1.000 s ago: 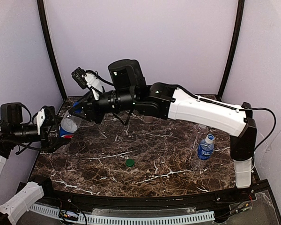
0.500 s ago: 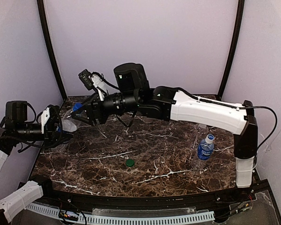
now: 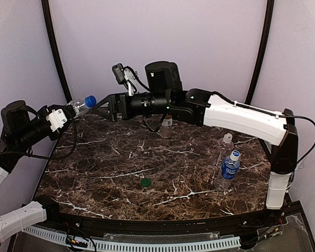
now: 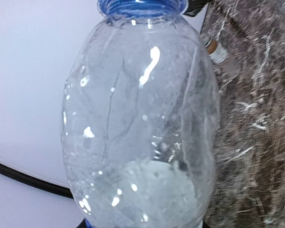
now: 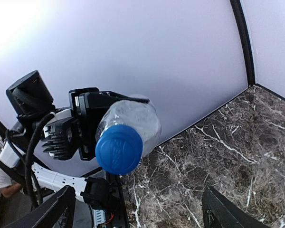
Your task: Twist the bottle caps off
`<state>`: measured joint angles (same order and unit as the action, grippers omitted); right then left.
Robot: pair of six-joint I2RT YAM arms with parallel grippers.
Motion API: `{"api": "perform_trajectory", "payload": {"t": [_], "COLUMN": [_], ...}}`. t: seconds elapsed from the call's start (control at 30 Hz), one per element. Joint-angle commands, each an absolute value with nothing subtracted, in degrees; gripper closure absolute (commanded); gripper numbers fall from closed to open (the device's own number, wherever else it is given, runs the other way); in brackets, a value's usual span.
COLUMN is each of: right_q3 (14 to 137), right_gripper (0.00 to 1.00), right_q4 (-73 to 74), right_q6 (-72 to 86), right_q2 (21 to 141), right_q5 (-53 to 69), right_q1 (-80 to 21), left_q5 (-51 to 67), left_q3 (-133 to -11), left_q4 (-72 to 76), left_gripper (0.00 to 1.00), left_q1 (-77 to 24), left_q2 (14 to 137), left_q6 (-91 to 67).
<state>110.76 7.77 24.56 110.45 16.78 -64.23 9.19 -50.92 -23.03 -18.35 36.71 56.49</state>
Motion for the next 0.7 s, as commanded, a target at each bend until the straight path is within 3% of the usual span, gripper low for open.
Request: {"api": "perform_trajectory", "payload": {"t": [0.0,0.23,0.4,0.57,0.67], "right_q3": [111.0,113.3,114.4,114.2,114.7], "right_gripper": [0.13,0.35,0.45,0.47,0.57], "right_q4": [5.3,0.3,0.3,0.3,0.3], "right_q6": [31.2,35.9,38.2,38.6,37.9], "right_q2": [110.5,113.6,115.7,116.2,116.1], "right_q5": [14.0,21.7,23.3,24.5,25.0], "right_q1": [-63.8,-62.2,-61.4,-61.3,-61.2], "left_q5": [-10.8,-12.0,-13.8,-14.3,-13.6], "left_q3": [-47.3,-37.1,-37.2,-37.9,-37.1], "left_q4": [-2.1,12.4,13.3,12.4,12.7], "left_gripper": [0.6,0.62,0.63,0.65,0.66], "left_q1": [-22.6,-28.6,-30.2,-30.6,-30.9], "left_q2": [37.3,32.9,33.6,34.4,34.0], "left_q6": [71.8,88.3,87.7,86.4,87.3]}}
